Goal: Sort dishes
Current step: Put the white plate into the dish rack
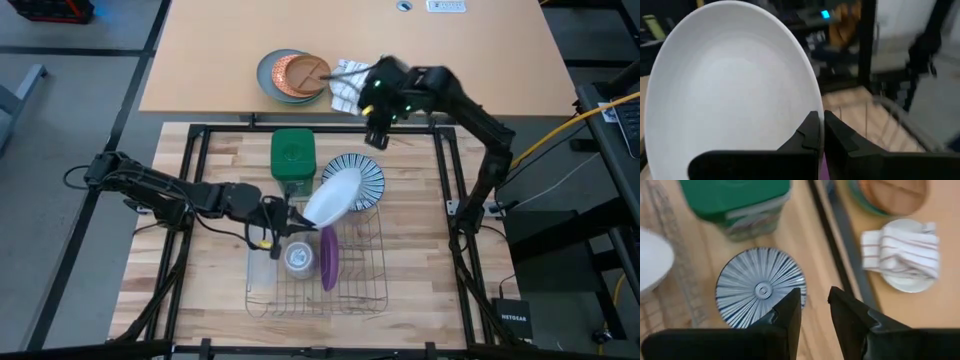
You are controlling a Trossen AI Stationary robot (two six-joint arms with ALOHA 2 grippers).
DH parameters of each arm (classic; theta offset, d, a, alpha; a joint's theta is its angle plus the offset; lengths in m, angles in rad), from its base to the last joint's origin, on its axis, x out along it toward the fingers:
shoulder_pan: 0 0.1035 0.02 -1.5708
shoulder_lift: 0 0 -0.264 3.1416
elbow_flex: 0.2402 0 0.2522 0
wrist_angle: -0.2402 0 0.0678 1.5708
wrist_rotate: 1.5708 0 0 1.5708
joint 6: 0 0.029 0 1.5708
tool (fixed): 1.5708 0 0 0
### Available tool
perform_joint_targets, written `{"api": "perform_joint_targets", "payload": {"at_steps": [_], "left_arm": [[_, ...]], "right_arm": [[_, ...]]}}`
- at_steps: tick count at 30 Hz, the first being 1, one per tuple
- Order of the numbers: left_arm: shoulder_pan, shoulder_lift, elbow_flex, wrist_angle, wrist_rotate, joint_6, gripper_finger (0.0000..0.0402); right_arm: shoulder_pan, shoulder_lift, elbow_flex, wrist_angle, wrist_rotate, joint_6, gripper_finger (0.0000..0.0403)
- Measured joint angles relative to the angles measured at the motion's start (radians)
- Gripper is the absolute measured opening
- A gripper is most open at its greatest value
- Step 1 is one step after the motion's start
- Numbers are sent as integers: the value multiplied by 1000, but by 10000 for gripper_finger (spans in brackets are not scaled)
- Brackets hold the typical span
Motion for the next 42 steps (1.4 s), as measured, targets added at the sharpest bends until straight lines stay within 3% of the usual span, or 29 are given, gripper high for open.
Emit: {"api": "perform_joint_targets", "payload": {"at_steps": [6, 21, 29, 35, 38, 42], "left_arm": [[0, 0, 0, 221, -23, -58, 1], [-105, 0, 0, 763, -42, -133, 1], [-196, 65, 0, 834, -406, -255, 0], [-209, 195, 0, 992, -498, -503, 0], [-209, 267, 16, 996, -563, -666, 0], [-210, 361, 90, 991, -576, -823, 0]], "right_arm": [[-110, -5, 85, -16, 0, 0, 106], [-372, -9, 34, -8, -30, 1, 106], [-461, -9, -100, 54, -60, 1, 106], [-484, -9, -267, 149, -140, -28, 106], [-484, -8, -354, 182, -147, -54, 106], [-482, -8, -465, 229, -151, -88, 106]]}}
